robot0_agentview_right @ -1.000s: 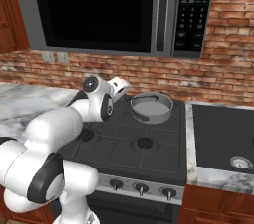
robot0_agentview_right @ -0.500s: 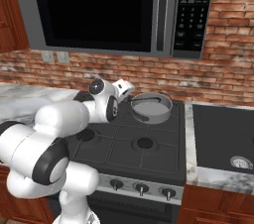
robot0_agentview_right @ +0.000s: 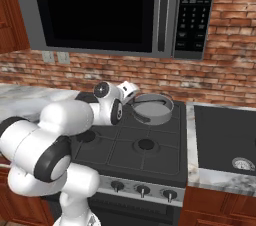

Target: Open the cabinet and move the ladle to the pot. Then close the cabinet.

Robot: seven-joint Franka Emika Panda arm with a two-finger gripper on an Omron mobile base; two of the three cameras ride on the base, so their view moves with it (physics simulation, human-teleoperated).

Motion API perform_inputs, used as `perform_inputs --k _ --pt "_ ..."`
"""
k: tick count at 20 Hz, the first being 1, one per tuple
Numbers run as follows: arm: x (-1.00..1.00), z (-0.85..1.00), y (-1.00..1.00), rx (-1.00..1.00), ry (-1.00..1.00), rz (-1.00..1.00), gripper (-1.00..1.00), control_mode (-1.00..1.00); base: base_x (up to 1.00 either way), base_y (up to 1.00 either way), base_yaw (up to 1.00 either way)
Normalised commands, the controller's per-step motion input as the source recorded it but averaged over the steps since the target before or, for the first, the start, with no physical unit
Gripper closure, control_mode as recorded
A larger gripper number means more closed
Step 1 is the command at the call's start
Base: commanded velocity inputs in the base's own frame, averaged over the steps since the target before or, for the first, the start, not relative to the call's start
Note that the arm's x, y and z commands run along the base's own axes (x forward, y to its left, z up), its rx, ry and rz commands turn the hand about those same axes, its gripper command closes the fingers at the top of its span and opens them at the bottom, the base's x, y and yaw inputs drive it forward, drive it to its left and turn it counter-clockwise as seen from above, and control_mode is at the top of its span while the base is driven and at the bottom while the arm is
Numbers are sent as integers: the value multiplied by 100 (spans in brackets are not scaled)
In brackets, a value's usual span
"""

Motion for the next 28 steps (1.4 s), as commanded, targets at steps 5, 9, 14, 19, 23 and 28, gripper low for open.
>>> perform_inputs --k 5,9,14,19,23,28 --pt "14 0 -17 0 0 0 100 -100 0 0 0" --pt "19 0 -14 0 0 0 100 -100 0 0 0" --pt "25 -8 -15 0 0 0 100 -100 0 0 0" --pt "19 -15 -16 0 0 0 100 -100 0 0 0" --pt "14 -15 -12 0 0 0 100 -100 0 0 0" --pt "12 -4 -12 0 0 0 100 -100 0 0 0"
